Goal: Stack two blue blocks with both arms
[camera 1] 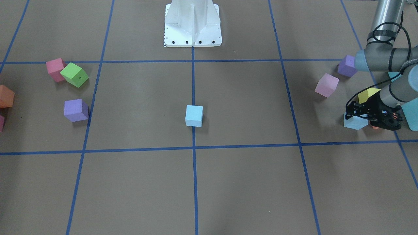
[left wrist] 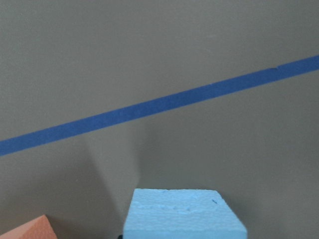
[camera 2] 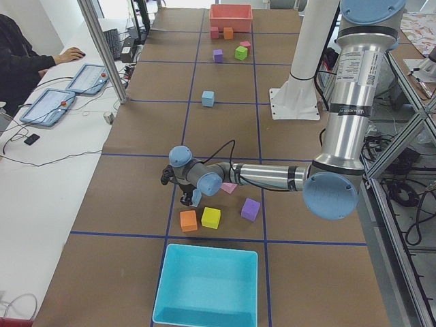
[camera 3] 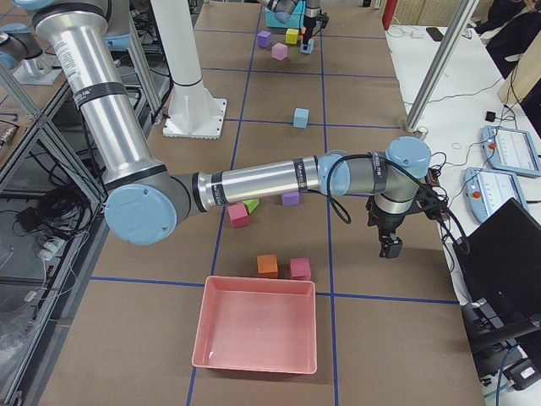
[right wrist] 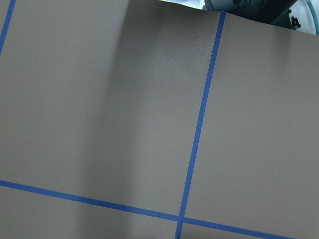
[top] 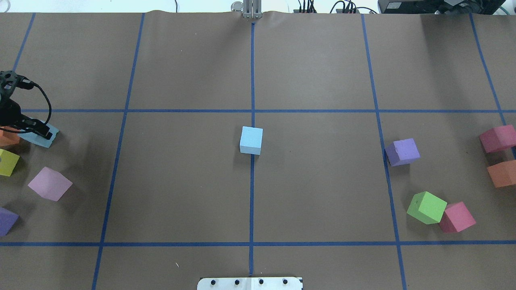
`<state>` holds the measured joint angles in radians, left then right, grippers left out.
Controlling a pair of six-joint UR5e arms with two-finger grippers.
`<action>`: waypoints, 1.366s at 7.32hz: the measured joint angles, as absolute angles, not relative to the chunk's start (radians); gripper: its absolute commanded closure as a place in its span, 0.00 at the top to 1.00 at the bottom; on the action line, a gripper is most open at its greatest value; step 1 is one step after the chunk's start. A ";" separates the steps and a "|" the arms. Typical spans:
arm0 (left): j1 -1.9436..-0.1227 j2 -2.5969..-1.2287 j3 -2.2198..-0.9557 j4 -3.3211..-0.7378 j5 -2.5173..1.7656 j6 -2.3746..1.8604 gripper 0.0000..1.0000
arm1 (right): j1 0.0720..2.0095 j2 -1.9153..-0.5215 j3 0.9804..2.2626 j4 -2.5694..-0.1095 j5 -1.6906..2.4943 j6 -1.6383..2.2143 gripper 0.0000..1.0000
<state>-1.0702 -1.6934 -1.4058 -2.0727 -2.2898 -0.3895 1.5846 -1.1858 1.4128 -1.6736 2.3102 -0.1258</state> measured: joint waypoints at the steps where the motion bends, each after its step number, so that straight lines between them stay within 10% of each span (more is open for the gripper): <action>1: -1.072 -1.714 -1.410 -2.048 -2.309 -0.389 0.66 | 1.585 -1.186 1.413 -1.674 2.310 -0.126 1.00; 10: -0.763 -2.316 -1.629 -1.484 -2.180 -1.016 0.66 | 1.585 -1.189 1.414 -1.672 2.315 -0.125 1.00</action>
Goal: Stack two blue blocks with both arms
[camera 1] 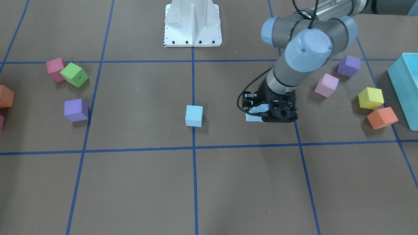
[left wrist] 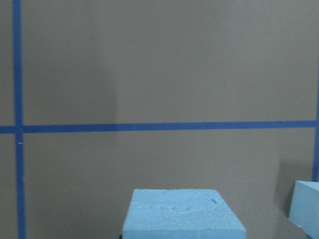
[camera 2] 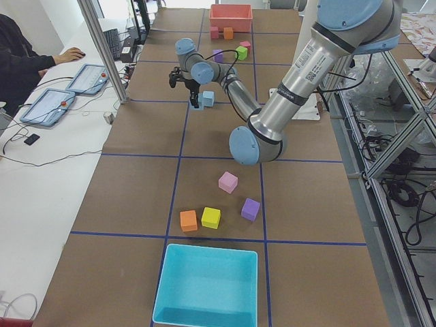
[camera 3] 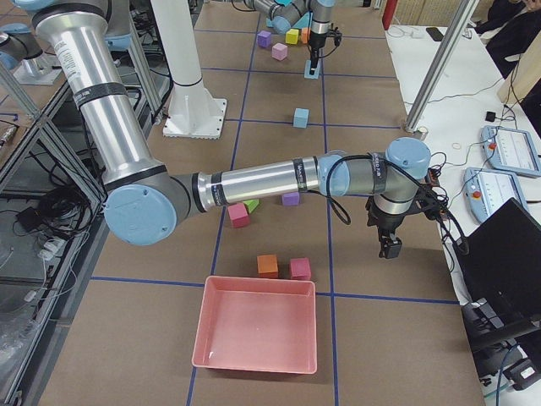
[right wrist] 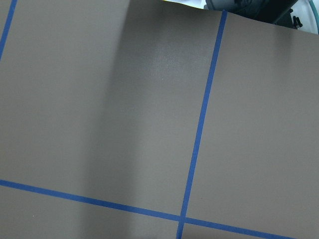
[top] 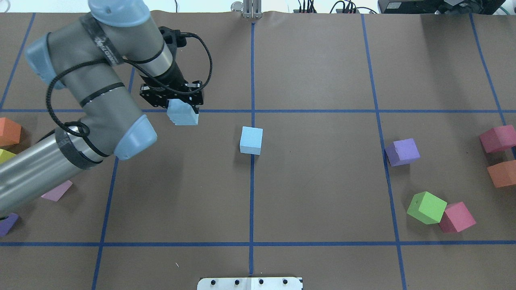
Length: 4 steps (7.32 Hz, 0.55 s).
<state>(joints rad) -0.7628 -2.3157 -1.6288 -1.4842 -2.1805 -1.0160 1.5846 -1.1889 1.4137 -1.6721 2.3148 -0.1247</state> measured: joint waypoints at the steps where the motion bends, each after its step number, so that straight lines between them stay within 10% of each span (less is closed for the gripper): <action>1: -0.724 -2.382 -1.586 -1.484 -2.153 -1.057 0.66 | 1.585 -1.190 1.414 -1.672 2.315 -0.124 1.00; 4: -0.657 -2.561 -1.401 -1.491 -2.088 -1.071 0.66 | 1.585 -1.191 1.416 -1.672 2.316 -0.124 1.00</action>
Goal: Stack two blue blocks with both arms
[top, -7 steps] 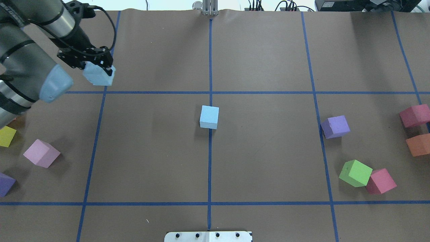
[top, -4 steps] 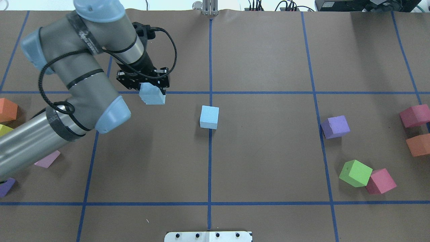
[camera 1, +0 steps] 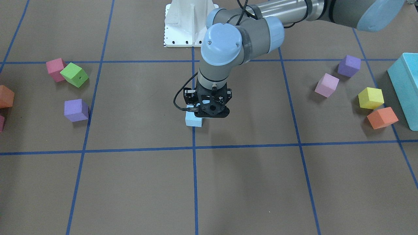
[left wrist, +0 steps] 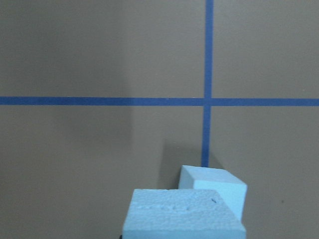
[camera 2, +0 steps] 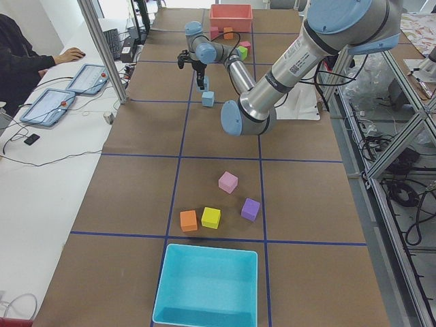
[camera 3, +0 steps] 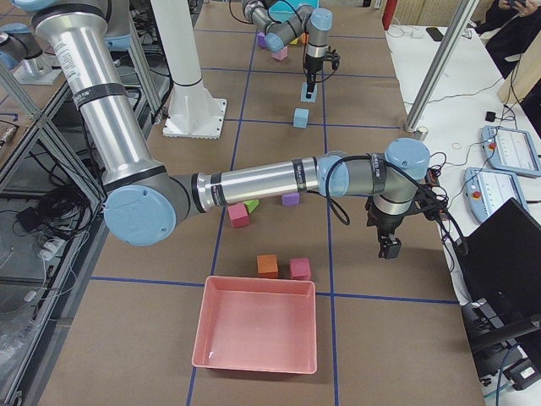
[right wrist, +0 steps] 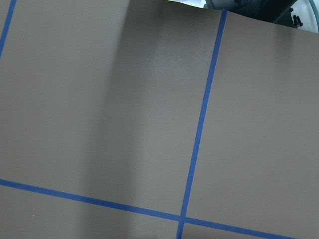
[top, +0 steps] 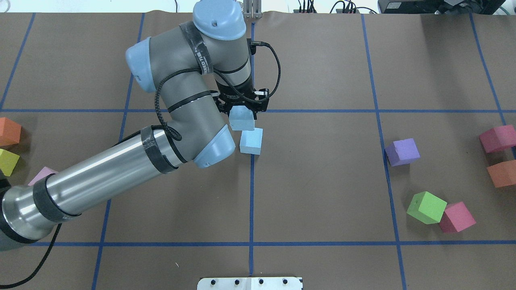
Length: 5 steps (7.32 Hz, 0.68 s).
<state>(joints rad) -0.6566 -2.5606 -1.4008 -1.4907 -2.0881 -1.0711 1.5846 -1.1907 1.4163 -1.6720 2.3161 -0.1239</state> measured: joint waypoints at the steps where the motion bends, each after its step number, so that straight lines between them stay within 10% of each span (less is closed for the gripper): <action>1: -0.633 -2.575 -1.381 -1.494 -2.055 -1.057 0.66 | 1.585 -1.191 1.417 -1.672 2.316 -0.123 1.00; 5: -0.591 -2.571 -1.365 -1.500 -2.006 -1.036 0.66 | 1.585 -1.190 1.417 -1.672 2.316 -0.117 1.00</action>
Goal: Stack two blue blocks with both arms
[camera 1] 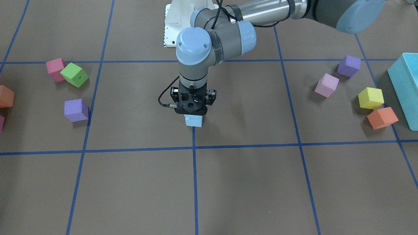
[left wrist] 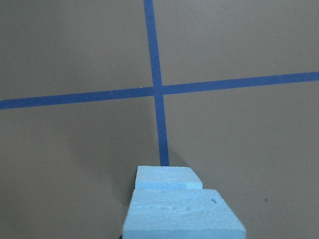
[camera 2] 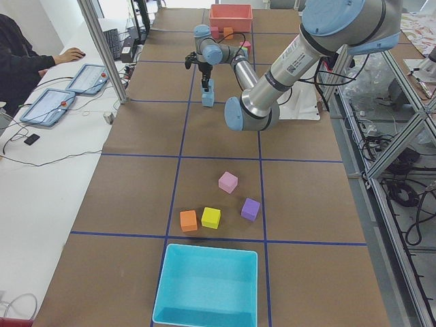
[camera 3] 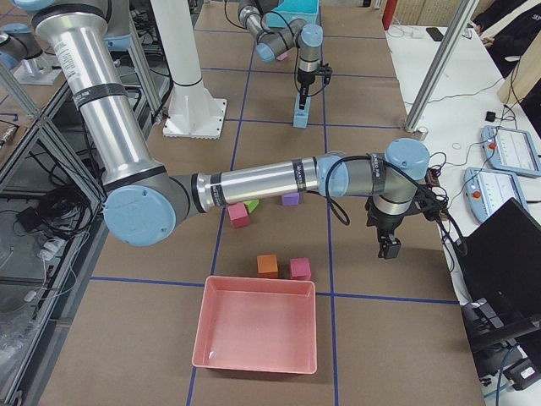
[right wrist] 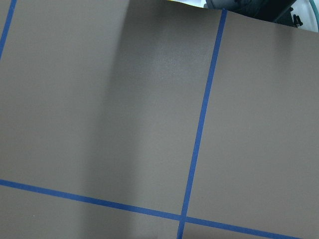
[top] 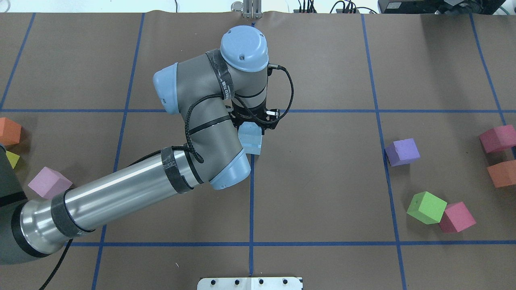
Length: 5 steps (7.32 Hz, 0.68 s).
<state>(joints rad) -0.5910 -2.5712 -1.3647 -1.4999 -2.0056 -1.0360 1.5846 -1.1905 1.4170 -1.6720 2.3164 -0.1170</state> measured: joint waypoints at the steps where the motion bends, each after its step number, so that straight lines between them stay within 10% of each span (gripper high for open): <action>1: -0.587 -2.568 -1.365 -1.500 -2.003 -1.036 0.66 | 1.585 -1.190 1.417 -1.672 2.316 -0.116 1.00; 5: -0.571 -2.561 -1.361 -1.508 -2.001 -1.045 0.66 | 1.584 -1.187 1.417 -1.672 2.316 -0.112 1.00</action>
<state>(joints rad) -0.5709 -2.5612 -1.3612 -1.5078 -2.0005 -1.0446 1.5840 -1.1874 1.4173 -1.6720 2.3163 -0.1124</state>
